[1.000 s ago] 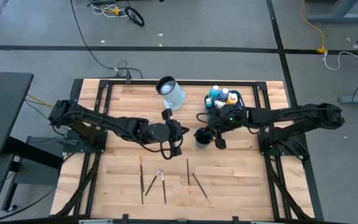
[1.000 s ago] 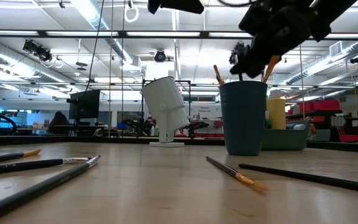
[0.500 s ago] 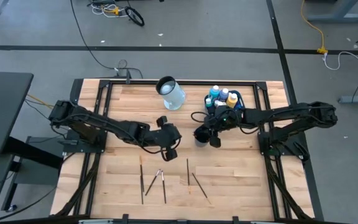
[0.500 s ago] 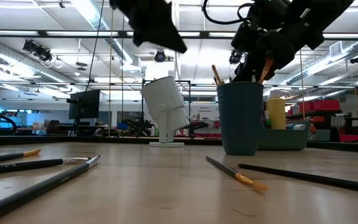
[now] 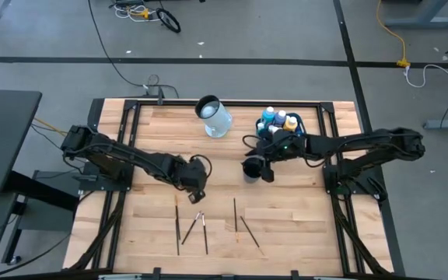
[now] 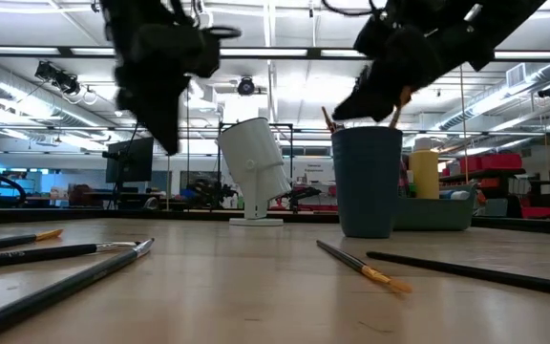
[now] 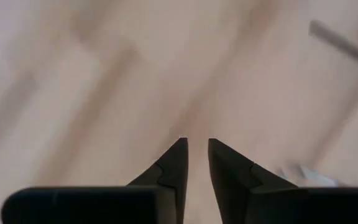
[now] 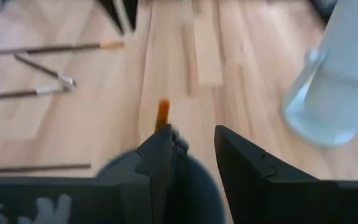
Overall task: Pick & Place Paint Supplies
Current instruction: Put the gold paintbrush into the blue cup
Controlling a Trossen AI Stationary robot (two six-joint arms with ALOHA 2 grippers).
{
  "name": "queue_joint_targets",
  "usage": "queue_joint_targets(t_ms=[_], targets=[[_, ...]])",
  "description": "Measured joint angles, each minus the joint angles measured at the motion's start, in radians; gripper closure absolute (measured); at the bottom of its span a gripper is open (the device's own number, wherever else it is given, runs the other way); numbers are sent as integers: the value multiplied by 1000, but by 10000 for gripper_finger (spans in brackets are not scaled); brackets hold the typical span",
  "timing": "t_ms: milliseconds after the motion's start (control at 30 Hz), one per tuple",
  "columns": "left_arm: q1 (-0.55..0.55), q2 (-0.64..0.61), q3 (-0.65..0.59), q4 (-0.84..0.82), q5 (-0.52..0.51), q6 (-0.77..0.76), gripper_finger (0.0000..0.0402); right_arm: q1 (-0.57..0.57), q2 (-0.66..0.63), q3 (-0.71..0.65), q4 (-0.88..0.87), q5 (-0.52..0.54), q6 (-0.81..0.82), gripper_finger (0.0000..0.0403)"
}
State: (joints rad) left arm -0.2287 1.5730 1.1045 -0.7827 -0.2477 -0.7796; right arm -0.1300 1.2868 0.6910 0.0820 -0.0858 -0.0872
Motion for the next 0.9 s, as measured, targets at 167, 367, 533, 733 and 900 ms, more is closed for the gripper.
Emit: queue_joint_targets(t_ms=[167,367,533,733,900], targets=[[-38,-1,-58,-12,168,-247,317,0,-55,0,80,0,0,279],[-66,0,-202,2,205,-546,316,0,-80,0,124,0,0,281],[-66,0,-320,136,225,-628,323,0,-77,0,123,0,-56,284],[-65,-7,-360,195,236,-659,328,1,-77,0,156,0,-116,284],[-65,-5,-361,197,236,-615,336,1,-77,0,163,-1,-135,284]])
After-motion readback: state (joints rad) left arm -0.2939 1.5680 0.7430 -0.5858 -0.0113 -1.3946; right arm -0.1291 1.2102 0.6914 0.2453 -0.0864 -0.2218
